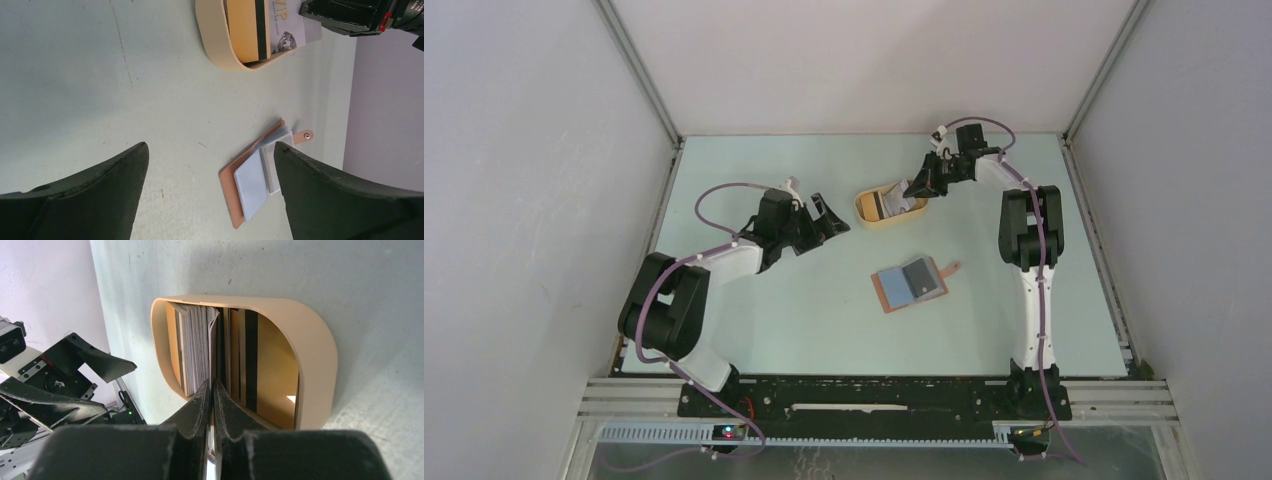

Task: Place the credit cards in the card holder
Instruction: Pick up the credit card from the storage box.

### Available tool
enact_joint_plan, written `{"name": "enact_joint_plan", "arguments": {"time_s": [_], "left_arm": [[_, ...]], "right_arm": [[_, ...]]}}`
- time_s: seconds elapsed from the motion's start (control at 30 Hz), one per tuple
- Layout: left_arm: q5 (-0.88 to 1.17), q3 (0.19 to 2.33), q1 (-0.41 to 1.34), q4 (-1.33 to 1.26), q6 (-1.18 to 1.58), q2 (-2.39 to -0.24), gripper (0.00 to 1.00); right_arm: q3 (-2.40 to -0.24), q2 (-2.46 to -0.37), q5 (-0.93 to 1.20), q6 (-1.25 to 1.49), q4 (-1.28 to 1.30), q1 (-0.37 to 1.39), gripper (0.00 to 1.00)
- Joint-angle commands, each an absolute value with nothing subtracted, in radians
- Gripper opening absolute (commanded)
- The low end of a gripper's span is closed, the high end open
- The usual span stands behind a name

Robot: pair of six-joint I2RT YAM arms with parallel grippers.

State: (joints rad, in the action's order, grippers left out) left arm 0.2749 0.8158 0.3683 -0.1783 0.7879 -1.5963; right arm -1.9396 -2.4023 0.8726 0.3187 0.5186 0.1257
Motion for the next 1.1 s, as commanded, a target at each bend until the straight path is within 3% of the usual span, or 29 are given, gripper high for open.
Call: {"name": "enact_joint_plan", "arguments": {"time_s": [0.0,0.33,0.73,1.07], "left_arm": [[0.291,0.854,0.373,-0.217,0.801,-1.584,1.00],[0.292,0.836,0.374,-0.227,0.805,-1.571,1.00],[0.298,0.836,0.374,-0.230,0.802,-1.559,1.00],[0.288,0.833,0.377,-0.229,0.748,-1.419,1.00]], "right_arm": [[-1.938,-2.304,0.879,0.297,0.495,0.123,0.11],[-1.941,-2.310,0.876,0.262,0.518,0.122,0.19],[-1.938,-2.248,0.768,0.139,0.574,0.111,0.01],[-1.910,-2.126,0.684,0.004,0.603,0.091,0.00]]}}
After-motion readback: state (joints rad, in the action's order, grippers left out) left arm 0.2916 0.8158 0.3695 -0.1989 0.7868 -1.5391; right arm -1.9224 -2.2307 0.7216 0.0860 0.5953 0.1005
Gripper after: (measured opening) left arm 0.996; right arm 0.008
